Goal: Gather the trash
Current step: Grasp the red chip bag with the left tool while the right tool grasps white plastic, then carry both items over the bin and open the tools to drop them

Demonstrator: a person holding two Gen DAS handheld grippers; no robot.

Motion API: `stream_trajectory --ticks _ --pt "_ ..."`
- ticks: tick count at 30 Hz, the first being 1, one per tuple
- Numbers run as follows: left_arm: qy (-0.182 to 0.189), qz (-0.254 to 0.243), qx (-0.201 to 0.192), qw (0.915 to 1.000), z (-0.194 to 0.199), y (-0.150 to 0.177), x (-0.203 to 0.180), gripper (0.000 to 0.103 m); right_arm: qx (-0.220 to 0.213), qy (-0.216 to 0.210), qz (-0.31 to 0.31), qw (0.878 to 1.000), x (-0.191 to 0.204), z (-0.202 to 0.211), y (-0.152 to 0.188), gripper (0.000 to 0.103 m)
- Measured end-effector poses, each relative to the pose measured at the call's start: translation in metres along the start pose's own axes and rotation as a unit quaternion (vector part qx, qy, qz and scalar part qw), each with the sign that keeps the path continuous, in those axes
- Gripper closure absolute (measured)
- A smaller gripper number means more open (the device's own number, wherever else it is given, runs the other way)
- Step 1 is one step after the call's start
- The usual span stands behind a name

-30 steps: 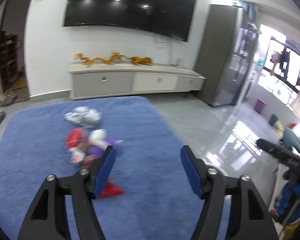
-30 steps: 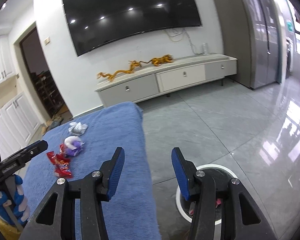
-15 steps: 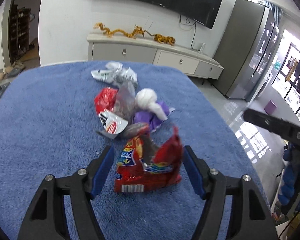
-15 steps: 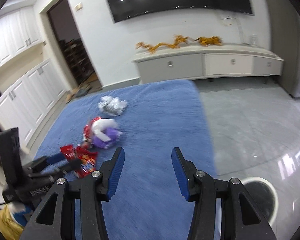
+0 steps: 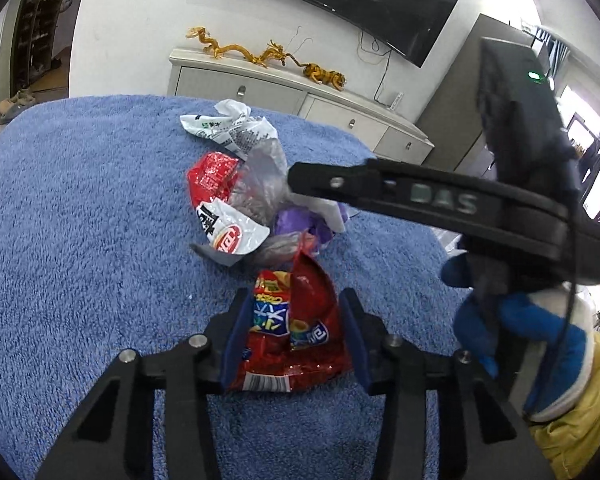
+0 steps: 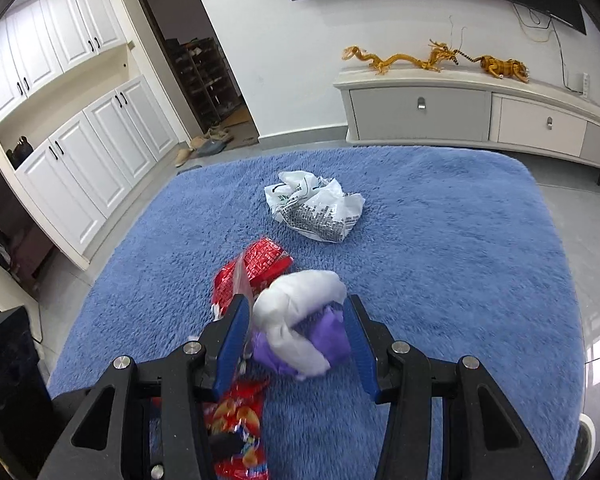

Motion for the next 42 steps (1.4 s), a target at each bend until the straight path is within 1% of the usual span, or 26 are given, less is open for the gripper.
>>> stream_trajectory --ticks 2,3,4,5,7,10,15,19,22,24,29,33,34,38,42 --pt "0.0 0.0 -0.001 1.0 0.001 0.001 -0.001 0.065 0.007 0.004 0.005 1.0 0.002 -0.007 -0.001 0.069" --pt "0.001 -0.001 -0.001 1.0 0.002 0.001 -0.002 0.067 0.009 0.009 0.008 1.0 0.002 -0.01 -0.003 0.076" --pt "0.003 -0.002 0.0 1.0 0.003 0.001 -0.003 0.073 0.009 0.009 0.007 1.0 0.001 -0.009 -0.002 0.08" --pt "0.002 -0.003 -0.001 1.0 0.004 0.002 -0.005 0.075 0.008 0.005 0.004 1.0 0.0 -0.006 -0.003 0.084" --pt "-0.001 -0.007 -0.004 1.0 0.009 0.003 -0.008 0.078 0.0 0.005 0.006 1.0 -0.002 0.002 -0.002 0.085" --pt "-0.004 -0.006 -0.014 0.9999 0.021 0.003 -0.013 0.079 -0.021 -0.001 -0.001 1.0 -0.003 0.021 -0.002 0.086" --pt "-0.007 -0.011 -0.034 0.9993 0.047 0.002 -0.027 0.08 -0.065 -0.016 -0.003 0.998 -0.003 0.071 0.0 0.086" --pt "0.001 -0.029 -0.049 0.9984 0.069 0.0 -0.054 0.081 -0.095 -0.022 -0.007 0.995 -0.003 0.115 0.009 0.086" --pt "0.017 -0.047 -0.053 0.9974 0.078 -0.003 -0.079 0.081 -0.115 -0.012 -0.013 0.993 -0.011 0.15 0.022 0.086" --pt "0.029 -0.059 -0.051 0.9965 0.079 -0.005 -0.096 0.081 -0.129 0.0 -0.025 0.991 -0.024 0.176 0.035 0.086" --pt "0.077 -0.105 -0.032 0.991 0.062 -0.011 -0.16 0.081 -0.147 0.062 -0.056 0.986 -0.071 0.23 0.075 0.086" --pt "0.113 -0.138 -0.003 0.9839 0.025 -0.014 -0.216 0.081 -0.14 0.121 -0.104 0.977 -0.129 0.262 0.117 0.086" --pt "0.119 -0.142 0.003 0.9828 0.018 -0.012 -0.225 0.081 -0.136 0.131 -0.119 0.975 -0.143 0.266 0.127 0.086" --pt "0.142 -0.162 0.045 0.9754 -0.031 -0.009 -0.274 0.08 -0.113 0.169 -0.171 0.964 -0.195 0.273 0.166 0.086" --pt "0.144 -0.173 0.078 0.9712 -0.071 -0.002 -0.303 0.078 -0.088 0.181 -0.213 0.956 -0.233 0.258 0.194 0.086"
Point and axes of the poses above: each gripper's, at about its wrist camera, not at the fingertips, and z roughly against the way its jaws point, x to its left, y to its underside, the point moved 1 cm from there along -z, roughly the way its jaws point, and after that the axes turned 4 degrees about y, right-handed, at the moved point
